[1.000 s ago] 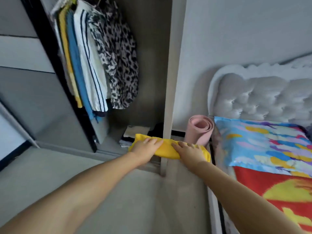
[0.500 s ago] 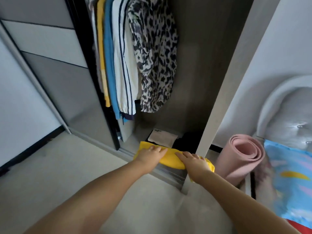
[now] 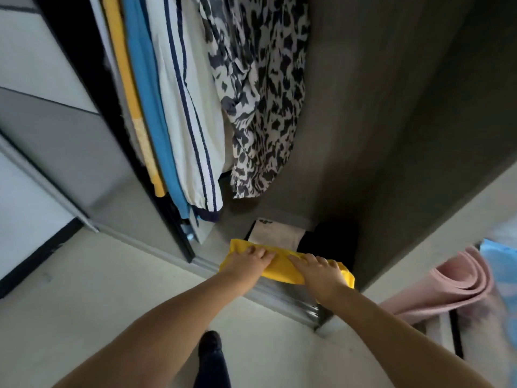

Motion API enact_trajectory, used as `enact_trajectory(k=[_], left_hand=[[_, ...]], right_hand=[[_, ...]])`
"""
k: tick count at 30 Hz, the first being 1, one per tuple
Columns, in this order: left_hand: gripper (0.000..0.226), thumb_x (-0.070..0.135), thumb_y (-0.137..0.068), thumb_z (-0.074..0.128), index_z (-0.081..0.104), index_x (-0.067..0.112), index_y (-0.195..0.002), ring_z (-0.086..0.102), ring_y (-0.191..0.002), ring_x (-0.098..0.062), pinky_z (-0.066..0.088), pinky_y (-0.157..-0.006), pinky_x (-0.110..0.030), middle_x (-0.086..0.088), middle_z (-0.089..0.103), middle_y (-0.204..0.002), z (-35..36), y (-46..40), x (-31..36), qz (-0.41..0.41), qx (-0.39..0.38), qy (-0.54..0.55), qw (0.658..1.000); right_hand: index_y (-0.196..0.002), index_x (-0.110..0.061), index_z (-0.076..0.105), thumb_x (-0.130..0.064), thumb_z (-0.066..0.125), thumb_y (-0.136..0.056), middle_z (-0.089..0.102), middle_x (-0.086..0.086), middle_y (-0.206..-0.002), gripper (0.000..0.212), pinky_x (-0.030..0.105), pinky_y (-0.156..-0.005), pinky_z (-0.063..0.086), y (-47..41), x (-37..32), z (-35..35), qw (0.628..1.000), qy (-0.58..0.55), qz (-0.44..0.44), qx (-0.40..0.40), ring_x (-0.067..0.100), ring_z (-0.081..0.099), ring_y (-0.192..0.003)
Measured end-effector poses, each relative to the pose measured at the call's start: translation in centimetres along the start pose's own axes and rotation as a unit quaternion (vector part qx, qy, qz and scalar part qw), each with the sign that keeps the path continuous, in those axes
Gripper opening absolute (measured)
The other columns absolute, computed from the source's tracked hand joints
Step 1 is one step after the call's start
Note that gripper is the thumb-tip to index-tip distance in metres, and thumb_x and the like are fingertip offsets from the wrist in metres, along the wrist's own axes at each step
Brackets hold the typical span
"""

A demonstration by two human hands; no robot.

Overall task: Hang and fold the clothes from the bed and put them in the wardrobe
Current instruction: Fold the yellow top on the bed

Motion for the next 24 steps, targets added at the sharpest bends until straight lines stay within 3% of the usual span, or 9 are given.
enact_trajectory(k=[4,10,12,14,16,18,20,22,24], left_hand=[[0.08,0.006,-0.089,0.054,0.007,0.022,-0.152,0.02,-0.142,-0.033,0.04,-0.102,-0.048,-0.006,0.017,-0.154,1.8,-7.2,-4.9,0.053,0.007,-0.019,0.998],[0.068,0.003,-0.094,0.038,0.011,0.022,-0.153,0.023,-0.142,-0.034,0.034,-0.107,-0.047,-0.008,0.015,-0.157,9.9,-15.1,-10.2,0.116,-0.06,-0.062,0.99],[0.059,0.005,-0.088,0.037,0.042,0.025,-0.144,0.047,-0.129,-0.029,0.049,-0.094,-0.04,-0.007,0.043,-0.146,12.7,-17.6,-10.6,0.149,-0.004,-0.09,0.985],[0.052,0.015,-0.076,0.036,0.074,0.031,-0.108,0.07,-0.095,-0.02,0.057,-0.065,-0.029,0.002,0.072,-0.109,14.9,-20.1,-10.6,0.153,-0.009,-0.123,0.98],[0.051,0.016,-0.076,0.036,0.074,0.029,-0.107,0.07,-0.097,-0.021,0.058,-0.067,-0.031,0.0,0.072,-0.11,17.0,-22.9,-10.7,0.149,-0.005,-0.133,0.98],[0.052,0.012,-0.088,0.035,0.056,0.022,-0.135,0.053,-0.125,-0.03,0.05,-0.093,-0.041,-0.009,0.052,-0.14,19.1,-26.6,-10.6,0.176,0.006,-0.149,0.973],[0.052,0.01,-0.082,0.035,0.067,0.022,-0.122,0.066,-0.105,-0.026,0.055,-0.077,-0.033,-0.005,0.063,-0.127,19.4,-30.9,-10.5,0.177,0.077,-0.167,0.967],[0.049,0.012,-0.074,0.036,0.078,0.026,-0.095,0.071,-0.072,-0.021,0.055,-0.054,-0.026,0.0,0.074,-0.1,19.9,-34.7,-10.3,0.177,0.143,-0.181,0.957],[0.047,0.014,-0.075,0.037,0.078,0.025,-0.095,0.072,-0.075,-0.025,0.056,-0.056,-0.03,-0.002,0.074,-0.1,21.1,-38.5,-10.5,0.171,0.188,-0.184,0.95]], right_hand=[[-0.151,-0.037,-0.008,-0.014,0.047,-0.094,0.014,0.003,-0.157,0.083,0.057,-0.113,0.02,-7.3,0.0,0.8,0.997,-0.038,0.063,0.0,0.033,0.022,-0.142],[-0.152,-0.034,-0.006,-0.001,0.047,-0.087,0.014,0.005,-0.156,0.09,0.058,-0.113,0.015,-16.5,-2.6,6.6,0.992,-0.068,0.102,-0.032,0.032,0.022,-0.141],[-0.152,-0.035,-0.004,-0.002,0.044,-0.089,0.012,0.005,-0.158,0.086,0.057,-0.113,0.013,-19.5,-2.6,10.1,0.991,-0.071,0.106,-0.047,0.032,0.018,-0.143],[-0.152,-0.035,-0.004,-0.005,0.042,-0.091,0.014,0.006,-0.158,0.082,0.056,-0.113,0.014,-22.7,-1.9,13.2,0.991,-0.063,0.106,-0.06,0.033,0.018,-0.143],[-0.152,-0.036,0.001,-0.008,0.044,-0.09,0.021,0.009,-0.155,0.081,0.056,-0.111,0.021,-25.6,-1.1,15.5,0.991,-0.046,0.108,-0.068,0.034,0.027,-0.14],[-0.149,-0.042,0.021,-0.022,0.058,-0.086,0.043,0.008,-0.145,0.075,0.052,-0.102,0.04,-28.4,0.6,15.8,0.991,-0.019,0.136,-0.009,0.033,0.047,-0.128],[-0.149,-0.041,0.021,-0.03,0.058,-0.087,0.045,0.011,-0.143,0.073,0.052,-0.099,0.043,-31.9,2.6,17.2,0.99,0.016,0.138,0.015,0.036,0.049,-0.126],[-0.152,-0.035,0.003,-0.025,0.046,-0.094,0.025,0.017,-0.153,0.074,0.056,-0.108,0.027,-35.6,5.0,19.8,0.991,-0.008,0.133,0.006,0.041,0.031,-0.136],[-0.152,-0.035,-0.002,-0.023,0.04,-0.097,0.016,0.014,-0.155,0.07,0.061,-0.109,0.02,-39.0,7.5,20.9,0.987,-0.01,0.156,0.044,0.04,0.023,-0.139]])
Point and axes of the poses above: each hand's wrist, its own y-axis away from the middle knuckle, its own z-axis out of the palm, x = y × z, the point moved 8 cm from there along -y, towards the middle knuckle
